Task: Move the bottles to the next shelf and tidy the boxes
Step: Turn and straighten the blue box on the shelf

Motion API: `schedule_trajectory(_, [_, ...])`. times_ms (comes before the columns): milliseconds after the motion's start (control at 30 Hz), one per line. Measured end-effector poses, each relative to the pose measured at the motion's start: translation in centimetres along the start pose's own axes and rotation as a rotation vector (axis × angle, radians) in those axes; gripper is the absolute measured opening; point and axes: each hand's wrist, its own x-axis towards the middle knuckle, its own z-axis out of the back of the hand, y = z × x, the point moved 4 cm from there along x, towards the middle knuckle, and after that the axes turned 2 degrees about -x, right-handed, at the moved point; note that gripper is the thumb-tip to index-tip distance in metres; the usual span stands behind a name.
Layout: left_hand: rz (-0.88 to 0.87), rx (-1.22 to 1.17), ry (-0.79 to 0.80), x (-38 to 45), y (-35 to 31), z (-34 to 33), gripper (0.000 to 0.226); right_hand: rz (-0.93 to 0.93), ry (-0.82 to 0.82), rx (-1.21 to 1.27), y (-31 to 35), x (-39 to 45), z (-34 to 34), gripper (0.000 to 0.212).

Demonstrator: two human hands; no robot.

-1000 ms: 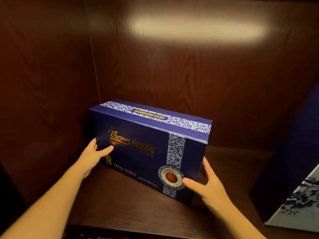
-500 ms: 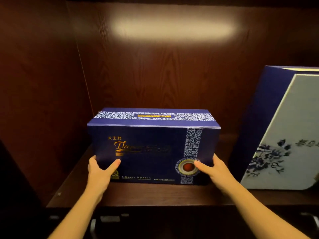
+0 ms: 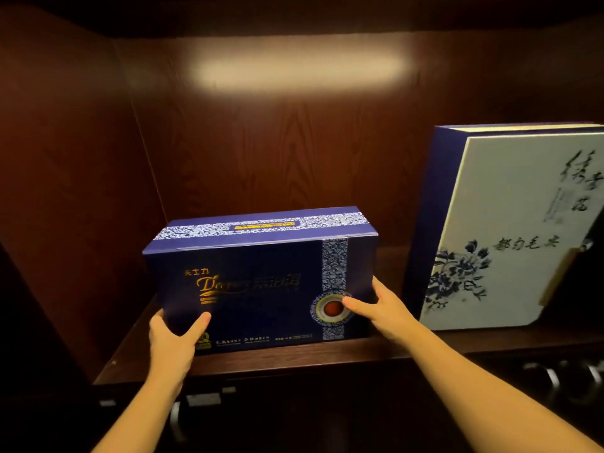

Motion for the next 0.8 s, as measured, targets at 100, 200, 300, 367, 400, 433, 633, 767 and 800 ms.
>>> schedule_trajectory(100, [-0.010,0.071,-0.141,-1.2,-0.3,0.2,0.088,-0.054,-0.030,0.004,0.0,-1.1,1.6,0.112])
schedule_trajectory(200, [0.016,0.115,-0.187,-3.1,-1.3,-0.8,0.095,-0.091,-0.058,0.063,0.0,-2.2,4.3,0.105])
schedule_trajectory(300, [0.004,0.133,-0.190,-5.2,-3.4,-2.7,0.095,-0.085,-0.131,0.134,0.1,-3.6,7.8,0.083])
schedule_trajectory(367, [-0.008,0.110,-0.148,-7.2,-5.7,-4.9,0.092,-0.067,-0.168,0.127,0.3,-4.8,10.2,0.070])
schedule_trajectory(400, [-0.028,0.086,-0.116,-8.4,-6.9,-6.5,0.090,-0.059,-0.187,0.117,0.4,-5.5,11.6,0.066])
schedule_trajectory(433, [-0.056,0.056,-0.081,-9.9,-8.1,-8.3,0.087,-0.051,-0.203,0.111,0.5,-6.3,13.0,0.063])
schedule_trajectory(633, [-0.107,-0.029,0.160,-22.5,-13.6,-20.6,0.070,-0.006,-0.283,0.099,-0.6,-10.9,26.0,0.053])
schedule_trajectory(767, [-0.093,-0.052,0.274,-30.8,-17.8,-29.5,0.066,0.017,-0.347,0.075,-2.1,-14.3,36.2,0.048])
schedule_trajectory(800, [-0.092,-0.060,0.306,-32.7,-19.0,-31.8,0.066,0.005,-0.355,0.072,-2.5,-15.2,38.7,0.048])
